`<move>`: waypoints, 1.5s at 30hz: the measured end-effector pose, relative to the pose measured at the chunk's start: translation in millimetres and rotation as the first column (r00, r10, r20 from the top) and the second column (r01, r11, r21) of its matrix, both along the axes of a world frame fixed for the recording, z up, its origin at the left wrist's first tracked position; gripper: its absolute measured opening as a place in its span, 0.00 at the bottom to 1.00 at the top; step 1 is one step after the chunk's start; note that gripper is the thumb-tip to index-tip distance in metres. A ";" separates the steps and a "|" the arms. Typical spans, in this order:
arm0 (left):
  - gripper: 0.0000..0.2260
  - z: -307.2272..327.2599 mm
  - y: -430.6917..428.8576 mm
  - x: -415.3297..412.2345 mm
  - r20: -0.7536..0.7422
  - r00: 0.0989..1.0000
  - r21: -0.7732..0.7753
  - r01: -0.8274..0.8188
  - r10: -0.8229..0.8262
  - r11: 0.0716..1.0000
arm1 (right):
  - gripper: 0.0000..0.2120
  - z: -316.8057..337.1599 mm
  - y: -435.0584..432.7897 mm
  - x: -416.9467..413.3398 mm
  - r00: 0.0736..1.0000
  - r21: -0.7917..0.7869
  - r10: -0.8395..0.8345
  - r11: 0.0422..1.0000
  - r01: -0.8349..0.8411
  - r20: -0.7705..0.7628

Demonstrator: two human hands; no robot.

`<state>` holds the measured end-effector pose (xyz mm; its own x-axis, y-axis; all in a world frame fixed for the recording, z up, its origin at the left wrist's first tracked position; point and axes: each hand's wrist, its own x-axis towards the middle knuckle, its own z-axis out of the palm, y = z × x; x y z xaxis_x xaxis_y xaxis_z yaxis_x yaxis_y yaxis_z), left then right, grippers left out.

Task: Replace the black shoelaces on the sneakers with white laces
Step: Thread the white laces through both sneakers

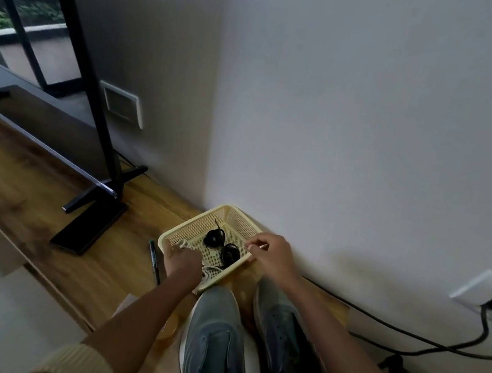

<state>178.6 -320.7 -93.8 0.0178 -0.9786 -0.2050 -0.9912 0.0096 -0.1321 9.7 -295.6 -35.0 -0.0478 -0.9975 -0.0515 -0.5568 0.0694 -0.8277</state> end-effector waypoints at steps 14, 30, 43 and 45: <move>0.08 144.3 97.8 28.1 -0.466 0.881 -0.422 -0.141 -0.081 0.895 | 0.10 59.5 122.7 -11.3 0.934 -0.014 -0.107 0.993 0.119 0.340; 0.03 122.7 342.4 38.1 -0.828 0.559 -0.118 -0.095 -0.045 0.989 | 0.06 75.6 359.7 29.5 0.822 0.059 -0.114 0.993 0.098 0.559; 0.03 136.1 377.4 37.3 -0.980 0.160 0.104 -0.094 0.119 0.990 | 0.09 96.8 372.4 31.9 0.608 0.042 -0.169 0.975 0.218 0.775; 0.05 138.0 376.7 36.8 -0.938 -0.152 0.324 -0.073 0.310 0.943 | 0.09 101.0 369.6 26.3 0.396 0.097 -0.169 0.976 0.194 0.903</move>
